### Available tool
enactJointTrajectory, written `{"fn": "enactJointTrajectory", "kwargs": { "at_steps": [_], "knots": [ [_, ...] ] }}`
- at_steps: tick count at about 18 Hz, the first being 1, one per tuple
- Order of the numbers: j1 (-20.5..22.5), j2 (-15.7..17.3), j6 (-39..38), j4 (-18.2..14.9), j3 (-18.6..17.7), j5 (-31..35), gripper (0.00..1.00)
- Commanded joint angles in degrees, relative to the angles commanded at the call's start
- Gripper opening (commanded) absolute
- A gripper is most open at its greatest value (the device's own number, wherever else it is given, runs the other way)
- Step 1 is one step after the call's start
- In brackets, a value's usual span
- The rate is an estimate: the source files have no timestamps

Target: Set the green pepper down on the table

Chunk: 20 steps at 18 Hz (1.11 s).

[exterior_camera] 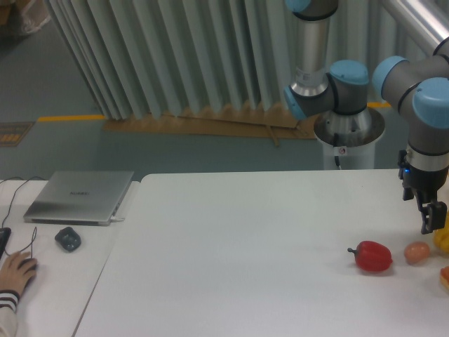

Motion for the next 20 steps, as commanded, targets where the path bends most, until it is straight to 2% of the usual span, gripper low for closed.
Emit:
{"fn": "enactJointTrajectory", "kwargs": {
  "at_steps": [4, 20],
  "knots": [
    [0.0, -0.1, -0.9, -0.1, 0.8, 0.1, 1.00],
    [-0.2, 0.5, -1.1, 0.0, 0.2, -0.2, 1.00]
  ]
}}
